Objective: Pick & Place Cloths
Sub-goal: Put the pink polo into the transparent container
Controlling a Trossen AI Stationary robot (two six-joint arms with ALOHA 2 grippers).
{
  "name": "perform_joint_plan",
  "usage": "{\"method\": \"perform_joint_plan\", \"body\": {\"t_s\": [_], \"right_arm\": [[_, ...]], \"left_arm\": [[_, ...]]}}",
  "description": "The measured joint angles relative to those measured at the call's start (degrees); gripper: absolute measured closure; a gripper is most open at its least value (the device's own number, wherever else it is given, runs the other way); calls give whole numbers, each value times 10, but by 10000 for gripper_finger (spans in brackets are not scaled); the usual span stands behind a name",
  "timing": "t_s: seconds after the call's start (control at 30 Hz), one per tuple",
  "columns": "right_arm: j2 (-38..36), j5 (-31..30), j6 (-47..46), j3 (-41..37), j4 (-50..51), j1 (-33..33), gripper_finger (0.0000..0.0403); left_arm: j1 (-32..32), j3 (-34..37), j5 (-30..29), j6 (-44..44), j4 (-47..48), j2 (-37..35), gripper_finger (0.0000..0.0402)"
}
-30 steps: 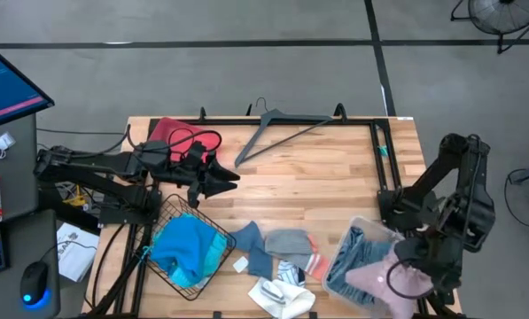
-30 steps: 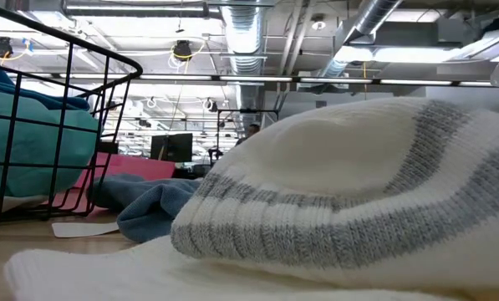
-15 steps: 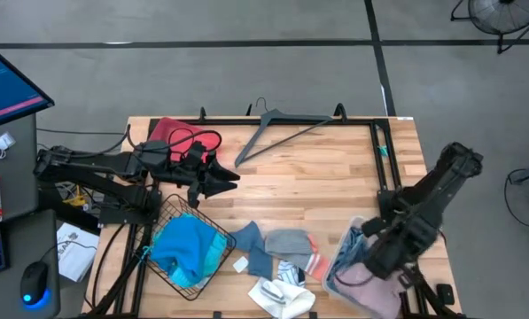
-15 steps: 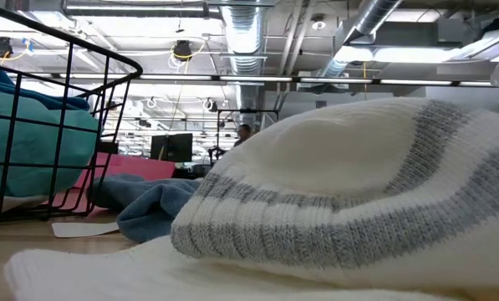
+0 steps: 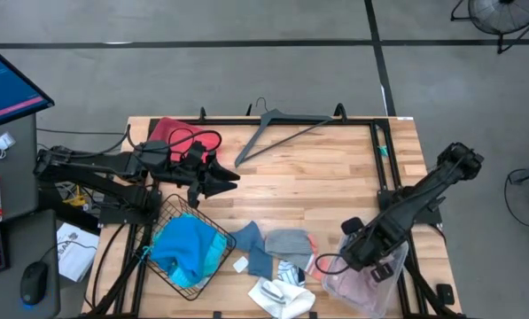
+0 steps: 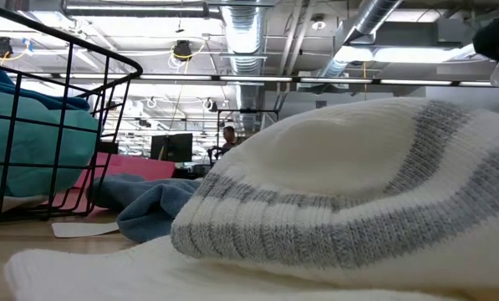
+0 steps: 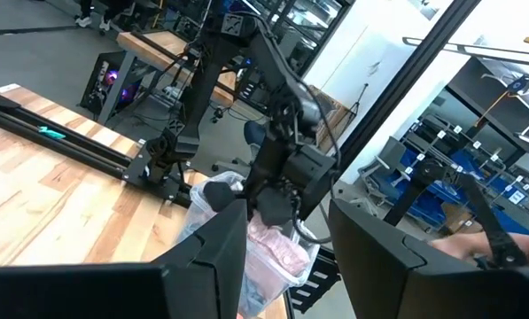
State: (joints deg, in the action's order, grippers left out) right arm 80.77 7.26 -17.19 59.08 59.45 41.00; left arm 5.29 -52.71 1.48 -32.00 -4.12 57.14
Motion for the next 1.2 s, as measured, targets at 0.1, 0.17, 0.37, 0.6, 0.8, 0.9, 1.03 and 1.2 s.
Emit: {"method": "perform_joint_plan", "body": {"t_s": [0.1, 0.17, 0.37, 0.6, 0.8, 0.9, 1.03, 1.2], "right_arm": [[-1, -6, -2, -23, -21, 3, 356], [-2, -16, -2, -35, -33, 7, 356], [-3, -74, -20, -74, -84, 32, 356], [-15, -149, -145, -63, -34, 57, 356], [-59, -139, -309, -17, 52, 59, 356], [-66, -127, -397, -15, 48, 59, 356], [-47, -127, -473, -15, 44, 59, 356], [-2, -117, -500, -14, 30, 59, 356]], "left_arm": [[0, 0, 0, 0, 0, 0, 259], [0, 0, -1, 0, 0, 0, 259], [0, 0, -12, 0, 0, 0, 259], [0, 0, -37, 0, 0, 0, 259], [-2, 0, -81, 1, 0, 0, 259], [-5, 0, -89, 1, 0, 0, 259], [-5, 0, -90, 1, 0, 0, 259], [-5, 0, -90, 2, 0, 0, 259]]}}
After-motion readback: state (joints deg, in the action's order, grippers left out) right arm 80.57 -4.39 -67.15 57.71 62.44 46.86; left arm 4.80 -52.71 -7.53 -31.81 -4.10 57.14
